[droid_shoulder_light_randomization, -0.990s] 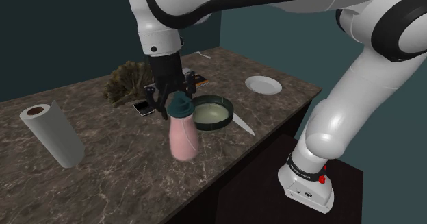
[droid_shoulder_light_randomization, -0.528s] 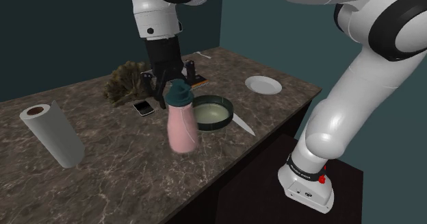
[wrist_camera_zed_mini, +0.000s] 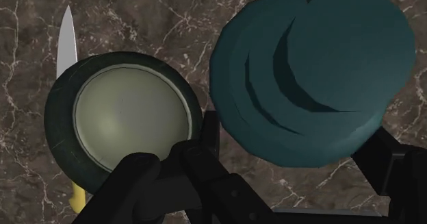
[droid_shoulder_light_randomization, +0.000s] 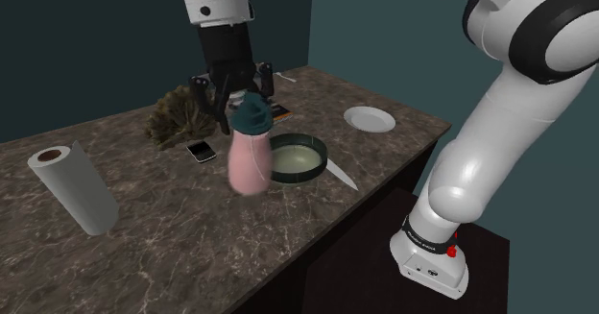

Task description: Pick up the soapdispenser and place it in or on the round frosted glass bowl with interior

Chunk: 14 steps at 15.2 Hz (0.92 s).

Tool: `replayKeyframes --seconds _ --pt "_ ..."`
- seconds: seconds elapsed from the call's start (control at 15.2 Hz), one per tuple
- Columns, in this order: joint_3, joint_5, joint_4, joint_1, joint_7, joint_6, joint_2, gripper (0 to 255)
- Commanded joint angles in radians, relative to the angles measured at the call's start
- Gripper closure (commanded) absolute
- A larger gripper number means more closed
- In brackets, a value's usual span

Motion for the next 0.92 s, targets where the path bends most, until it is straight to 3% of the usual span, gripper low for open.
replayKeyframes --seconds 0.0,0.59,0.86 --pt "0.001 -0.003 0.04 0.0 0.008 -0.03 0.009 255" --pt "0.011 -0.023 0.215 0.007 0.049 -0.151 0.067 255" --pt "-0.049 -0.02 0.208 -0.045 -0.057 -0.201 0.023 255"
